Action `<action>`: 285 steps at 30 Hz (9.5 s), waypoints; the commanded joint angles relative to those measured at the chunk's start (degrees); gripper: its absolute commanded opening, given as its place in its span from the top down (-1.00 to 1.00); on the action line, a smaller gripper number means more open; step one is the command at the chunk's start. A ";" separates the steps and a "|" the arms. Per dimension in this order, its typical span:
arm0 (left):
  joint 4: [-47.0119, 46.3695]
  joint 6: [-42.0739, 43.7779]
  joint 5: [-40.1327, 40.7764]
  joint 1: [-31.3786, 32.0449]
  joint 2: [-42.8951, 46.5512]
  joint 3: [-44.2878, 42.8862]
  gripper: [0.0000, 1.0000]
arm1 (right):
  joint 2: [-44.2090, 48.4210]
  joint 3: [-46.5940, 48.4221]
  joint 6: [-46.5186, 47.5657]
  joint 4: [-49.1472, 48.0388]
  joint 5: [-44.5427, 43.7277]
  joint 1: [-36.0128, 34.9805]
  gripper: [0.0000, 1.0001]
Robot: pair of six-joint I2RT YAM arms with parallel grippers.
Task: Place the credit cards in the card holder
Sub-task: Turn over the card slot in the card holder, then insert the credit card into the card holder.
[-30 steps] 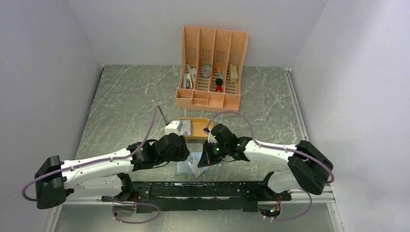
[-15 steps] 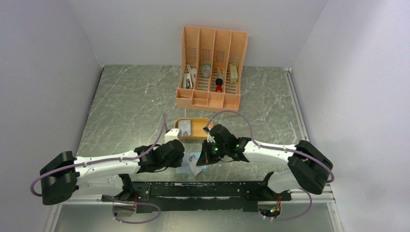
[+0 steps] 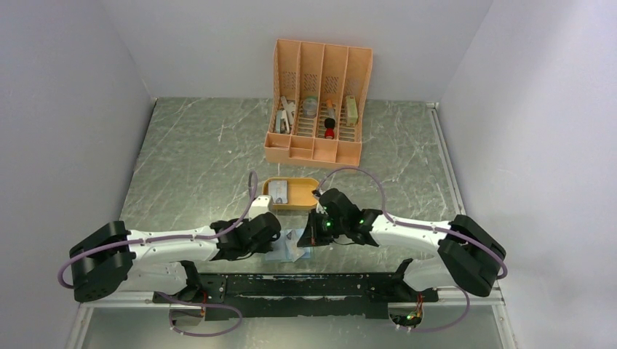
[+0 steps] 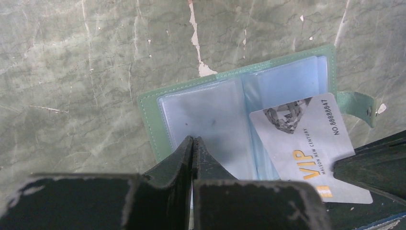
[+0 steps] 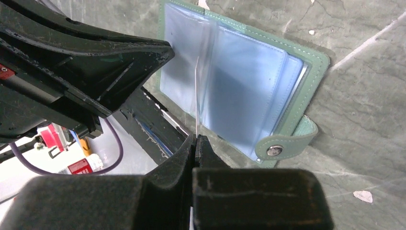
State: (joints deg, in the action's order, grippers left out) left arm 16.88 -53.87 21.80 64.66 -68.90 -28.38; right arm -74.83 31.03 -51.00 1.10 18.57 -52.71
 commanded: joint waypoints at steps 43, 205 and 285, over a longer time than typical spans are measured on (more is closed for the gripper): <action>3.12 -0.98 0.78 0.21 1.82 0.58 0.88 | -7.80 -1.88 -3.12 -11.35 2.18 -0.49 1.00; -0.09 -6.43 -5.50 0.29 5.89 9.01 0.90 | -15.49 -8.43 -13.23 -25.77 -6.66 -2.60 1.00; 22.62 -2.95 8.97 0.28 37.19 -1.75 -0.30 | -23.75 26.62 0.98 -3.68 -13.75 8.17 -0.18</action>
State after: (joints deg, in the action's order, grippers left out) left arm 35.35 -55.96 29.15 64.66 -31.51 -28.80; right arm -94.78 55.13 -48.73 -0.47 3.01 -45.54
